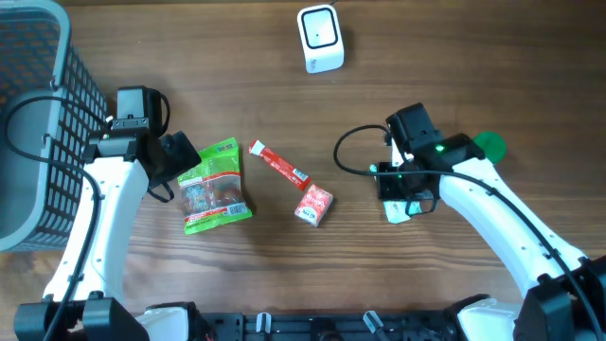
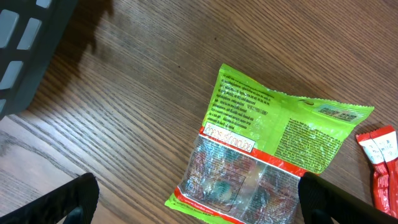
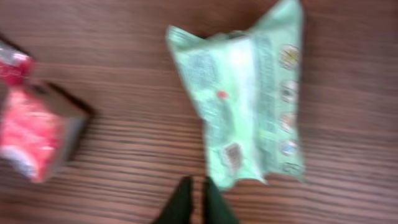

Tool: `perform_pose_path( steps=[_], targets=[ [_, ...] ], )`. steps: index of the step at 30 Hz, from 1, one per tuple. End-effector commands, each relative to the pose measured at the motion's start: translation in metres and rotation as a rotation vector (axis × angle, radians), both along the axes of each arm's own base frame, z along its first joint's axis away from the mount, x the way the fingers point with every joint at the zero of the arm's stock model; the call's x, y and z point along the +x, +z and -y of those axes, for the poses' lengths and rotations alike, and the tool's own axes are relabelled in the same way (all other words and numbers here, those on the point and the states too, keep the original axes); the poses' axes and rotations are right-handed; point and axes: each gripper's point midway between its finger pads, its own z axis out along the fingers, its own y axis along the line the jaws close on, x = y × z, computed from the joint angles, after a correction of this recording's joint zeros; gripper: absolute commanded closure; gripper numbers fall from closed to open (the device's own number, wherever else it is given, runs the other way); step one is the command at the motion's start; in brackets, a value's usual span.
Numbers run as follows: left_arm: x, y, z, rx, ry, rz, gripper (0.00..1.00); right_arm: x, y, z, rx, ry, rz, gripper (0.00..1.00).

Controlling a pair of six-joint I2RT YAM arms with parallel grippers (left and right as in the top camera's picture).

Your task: Scan the item barcode

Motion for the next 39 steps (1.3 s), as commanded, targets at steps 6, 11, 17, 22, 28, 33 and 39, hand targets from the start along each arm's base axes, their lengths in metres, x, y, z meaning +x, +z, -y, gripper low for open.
perform_pose_path(
  steps=[6,11,17,22,28,33,39],
  targets=[
    [0.003,0.005,-0.001,0.001,-0.004,0.016,0.00,-0.016,-0.036,0.040,-0.192,-0.013,0.001,0.96],
    [0.003,0.005,-0.001,0.001,-0.004,0.016,0.00,-0.016,-0.052,0.042,-0.196,0.002,0.032,0.96],
    [0.003,0.005,-0.001,0.001,-0.004,0.016,0.00,-0.010,-0.061,0.040,-0.182,0.020,0.079,0.94],
    [0.003,0.005,-0.001,0.001,-0.004,0.016,0.00,-0.022,-0.069,0.037,-0.152,0.028,0.041,0.66],
    [0.003,0.005,-0.001,0.001,-0.004,0.016,0.00,-0.031,-0.078,0.036,-0.132,0.032,0.021,0.50],
    [0.003,0.005,-0.001,0.001,-0.004,0.016,0.00,-0.020,-0.069,0.022,-0.075,0.092,0.048,0.27],
    [0.003,0.005,-0.001,0.001,-0.004,0.016,0.00,-0.004,-0.025,0.008,-0.032,0.059,0.026,0.25]
  ],
)
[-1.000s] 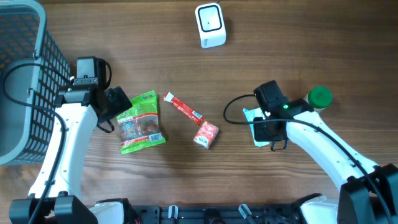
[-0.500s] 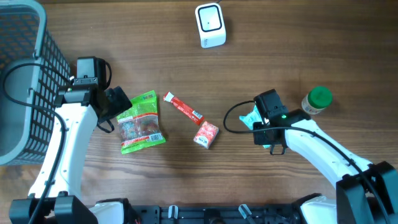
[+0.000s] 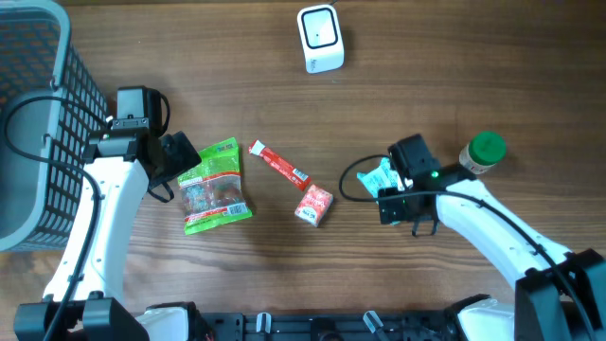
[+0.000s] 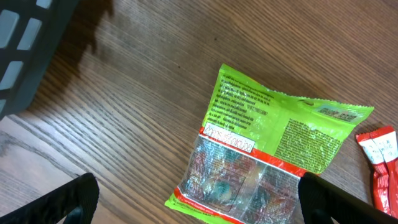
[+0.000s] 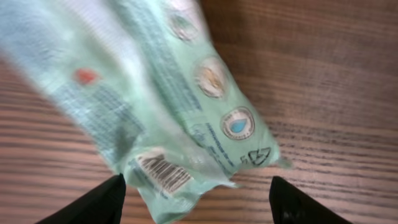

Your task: Scan the item barcode

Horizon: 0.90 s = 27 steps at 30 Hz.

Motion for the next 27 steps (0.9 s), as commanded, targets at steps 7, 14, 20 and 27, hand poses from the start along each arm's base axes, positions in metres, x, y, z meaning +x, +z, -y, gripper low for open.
perform_pose_path(
  steps=[7,14,20,27],
  targets=[
    [0.003,0.005,-0.001,0.001,-0.004,0.016,0.00,-0.010,0.019,-0.024,0.125,-0.010,-0.098,0.96],
    [0.003,0.005,-0.001,0.001,-0.004,0.016,0.00,-0.013,-0.006,-0.030,0.178,-0.058,-0.072,0.96],
    [0.003,0.005,-0.001,0.001,-0.004,0.016,0.00,-0.013,-0.014,-0.030,0.193,-0.116,-0.060,0.96],
    [0.003,0.005,-0.001,0.001,-0.004,0.016,0.00,-0.010,-0.018,-0.025,0.171,-0.186,-0.056,0.96]
  ],
)
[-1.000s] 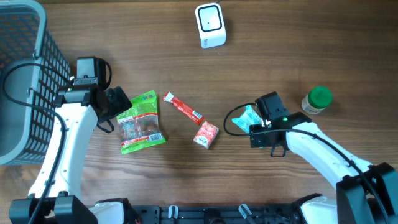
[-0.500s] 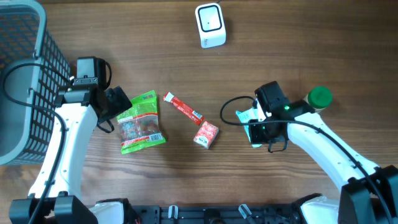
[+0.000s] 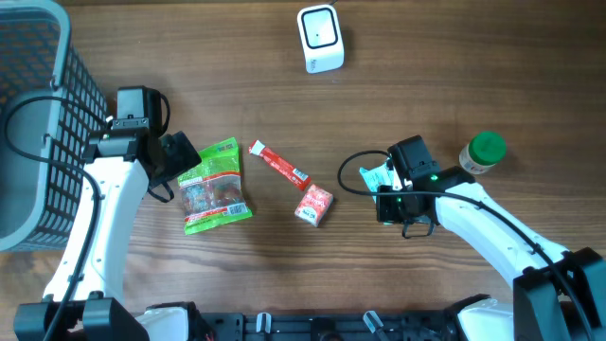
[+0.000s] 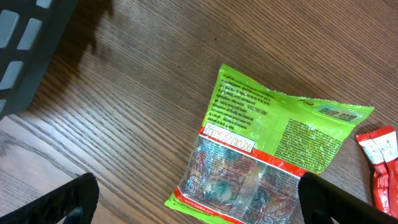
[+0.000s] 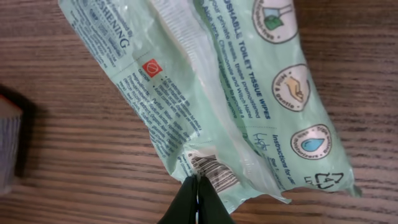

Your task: Scan the item barcode

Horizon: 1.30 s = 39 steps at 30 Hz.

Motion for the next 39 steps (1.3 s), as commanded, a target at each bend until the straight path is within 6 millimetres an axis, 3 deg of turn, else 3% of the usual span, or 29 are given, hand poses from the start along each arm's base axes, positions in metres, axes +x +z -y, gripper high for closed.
perform_pose_path(
  steps=[1,5,10,12,13,15,17,21,24,28,29,33,39],
  targets=[
    [0.003,0.005,-0.001,0.001,-0.004,0.016,0.00,-0.006,-0.011,0.004,-0.023,-0.037,-0.041,0.96],
    [0.003,0.005,-0.001,0.001,-0.004,0.016,0.00,-0.017,-0.028,0.005,-0.034,-0.067,-0.117,0.96],
    [0.003,0.005,-0.001,0.001,-0.004,0.016,0.00,-0.030,-0.039,-0.018,0.097,-0.007,-0.193,0.91],
    [0.003,0.005,-0.001,0.001,-0.004,0.016,0.00,-0.031,-0.030,-0.034,0.192,0.060,-0.201,0.80],
    [0.003,0.005,-0.001,0.001,-0.004,0.016,0.00,-0.026,-0.021,-0.047,0.258,0.095,-0.194,0.66],
    [0.003,0.005,-0.001,0.001,-0.004,0.016,0.00,-0.014,-0.003,-0.058,0.308,0.116,-0.168,0.57],
    [0.003,0.005,-0.001,0.001,-0.004,0.016,0.00,-0.002,0.015,-0.060,0.305,0.125,-0.139,0.55],
    [0.003,0.005,-0.001,0.001,-0.004,0.016,0.00,0.031,0.053,-0.052,0.203,0.160,-0.013,0.55],
    [0.003,0.005,-0.001,0.001,-0.004,0.016,0.00,0.036,0.063,-0.037,0.107,0.142,0.008,0.57],
    [0.003,0.005,-0.001,0.001,-0.004,0.016,0.00,0.026,0.049,-0.010,-0.035,0.120,-0.028,0.90],
    [0.003,0.005,-0.001,0.001,-0.004,0.016,0.00,0.024,0.045,-0.005,-0.061,0.114,-0.030,0.93],
    [0.003,0.005,-0.001,0.001,-0.004,0.016,0.00,0.011,0.021,0.004,-0.087,0.112,-0.050,0.92],
    [0.003,0.005,-0.001,0.001,-0.004,0.016,0.00,0.007,-0.001,0.019,-0.151,0.077,-0.026,0.89]
  ],
)
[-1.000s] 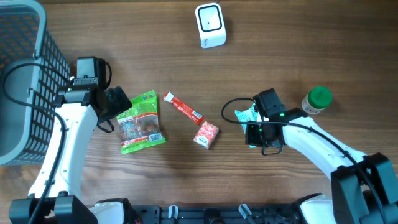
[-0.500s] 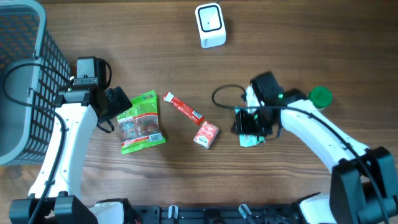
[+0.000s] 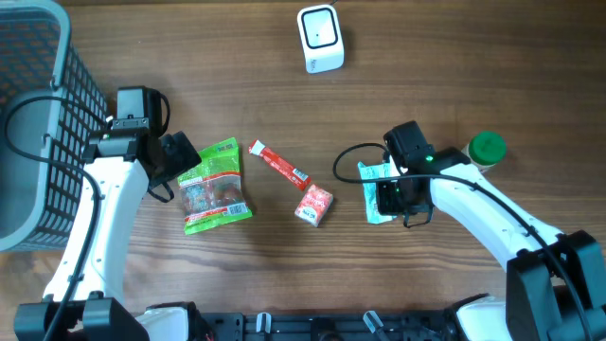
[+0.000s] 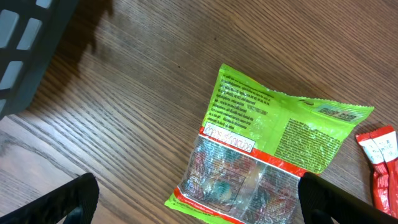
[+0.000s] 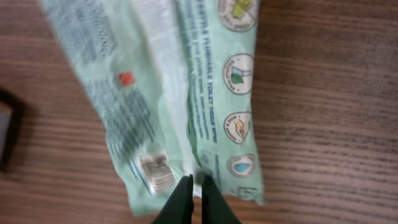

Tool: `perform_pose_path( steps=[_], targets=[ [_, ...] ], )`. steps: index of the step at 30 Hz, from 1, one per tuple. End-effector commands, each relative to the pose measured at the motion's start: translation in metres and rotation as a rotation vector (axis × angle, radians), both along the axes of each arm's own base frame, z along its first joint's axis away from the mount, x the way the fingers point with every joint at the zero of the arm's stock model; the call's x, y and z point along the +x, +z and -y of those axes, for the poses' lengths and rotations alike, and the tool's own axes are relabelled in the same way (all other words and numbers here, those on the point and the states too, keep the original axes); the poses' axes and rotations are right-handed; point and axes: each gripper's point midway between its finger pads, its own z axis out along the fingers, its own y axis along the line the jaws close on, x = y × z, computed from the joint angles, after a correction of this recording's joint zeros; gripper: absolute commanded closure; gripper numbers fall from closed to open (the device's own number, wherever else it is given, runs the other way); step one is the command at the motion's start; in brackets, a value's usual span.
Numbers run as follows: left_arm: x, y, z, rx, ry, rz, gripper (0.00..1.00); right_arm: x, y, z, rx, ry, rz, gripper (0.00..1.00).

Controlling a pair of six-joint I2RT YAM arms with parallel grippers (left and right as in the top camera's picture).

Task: Scan the item barcode
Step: 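Adjust the mint-green packet on the table and release it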

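Observation:
A mint-green tissue pack (image 5: 186,93) lies on the wooden table, its barcode (image 5: 155,171) facing up near the bottom edge. My right gripper (image 5: 197,182) is shut on the pack's middle seam just right of the barcode. From overhead the pack (image 3: 371,194) pokes out left of that gripper. The white scanner (image 3: 319,38) stands at the far middle of the table. My left gripper (image 4: 198,186) hangs open over a bright green snack bag (image 4: 273,155), not touching it.
A red stick packet (image 3: 279,164) and a small red box (image 3: 314,204) lie between the arms. A green-capped bottle (image 3: 486,149) stands right of the right arm. A grey mesh basket (image 3: 38,123) fills the left edge.
The right gripper stays shut on the tissue pack, now at the middle seam rather than the edge by the barcode. The pack has shifted slightly towards the front-left. The left arm is unchanged.
First the right gripper was nearly shut at the near end of the tissue pack. Then its fingers stood wide open over the pack. Then they were shut at the edge by the barcode, and now on the seam. The left gripper stayed open over the snack bag.

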Motion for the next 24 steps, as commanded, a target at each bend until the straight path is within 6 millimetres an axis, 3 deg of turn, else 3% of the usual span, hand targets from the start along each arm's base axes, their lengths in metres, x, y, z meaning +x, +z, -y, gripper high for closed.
perform_pose_path(
  steps=[1,6,12,18,21,24],
  targets=[
    [0.003,0.005,-0.001,0.001,-0.003,0.016,0.00,-0.004,-0.013,0.013,-0.067,-0.017,0.021,0.87],
    [0.003,0.005,-0.001,0.001,-0.004,0.016,0.00,-0.010,-0.027,0.014,-0.055,-0.042,0.024,0.84],
    [0.003,0.005,-0.001,0.001,-0.004,0.016,0.00,-0.004,-0.020,0.010,-0.046,-0.014,0.032,0.58],
    [0.003,0.005,-0.001,0.001,-0.003,0.016,0.00,-0.007,-0.022,0.010,-0.043,-0.013,0.023,0.49],
    [0.003,0.005,-0.001,0.001,-0.003,0.016,0.00,0.003,-0.006,-0.003,0.013,-0.003,0.029,0.47],
    [0.003,0.005,-0.001,0.001,-0.003,0.016,0.00,0.014,0.024,-0.016,0.061,0.020,0.027,0.44]
  ],
)
